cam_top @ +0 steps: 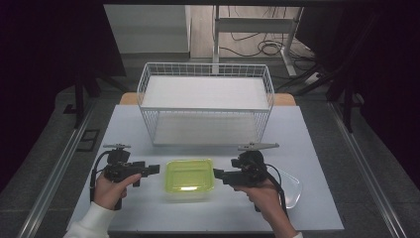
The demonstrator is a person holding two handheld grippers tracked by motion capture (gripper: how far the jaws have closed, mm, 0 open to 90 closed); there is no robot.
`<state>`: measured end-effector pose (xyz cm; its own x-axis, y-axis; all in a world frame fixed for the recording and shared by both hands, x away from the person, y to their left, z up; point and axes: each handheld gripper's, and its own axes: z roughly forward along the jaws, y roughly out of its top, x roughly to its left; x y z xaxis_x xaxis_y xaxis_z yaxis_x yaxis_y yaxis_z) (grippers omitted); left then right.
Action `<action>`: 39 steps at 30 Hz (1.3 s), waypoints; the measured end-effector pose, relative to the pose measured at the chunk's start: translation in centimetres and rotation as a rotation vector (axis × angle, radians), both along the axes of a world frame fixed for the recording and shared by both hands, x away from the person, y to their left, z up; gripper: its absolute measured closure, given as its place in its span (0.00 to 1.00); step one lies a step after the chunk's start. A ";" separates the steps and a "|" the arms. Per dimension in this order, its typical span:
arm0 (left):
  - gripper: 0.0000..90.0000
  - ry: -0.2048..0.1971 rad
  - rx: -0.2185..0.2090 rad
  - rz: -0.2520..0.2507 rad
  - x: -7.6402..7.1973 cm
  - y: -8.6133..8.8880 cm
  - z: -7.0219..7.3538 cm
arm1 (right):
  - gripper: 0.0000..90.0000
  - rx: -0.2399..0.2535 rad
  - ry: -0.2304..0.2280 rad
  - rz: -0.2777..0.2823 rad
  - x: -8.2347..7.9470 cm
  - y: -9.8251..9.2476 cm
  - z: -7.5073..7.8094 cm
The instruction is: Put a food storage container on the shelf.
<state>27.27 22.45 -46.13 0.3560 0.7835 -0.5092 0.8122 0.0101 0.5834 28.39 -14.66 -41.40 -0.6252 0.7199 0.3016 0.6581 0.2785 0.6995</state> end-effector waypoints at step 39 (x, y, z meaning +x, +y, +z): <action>0.52 0.145 -0.065 -0.068 2.3 -2.2 -4.5 | 0.50 -0.040 0.284 -0.066 4.3 3.2 -7.2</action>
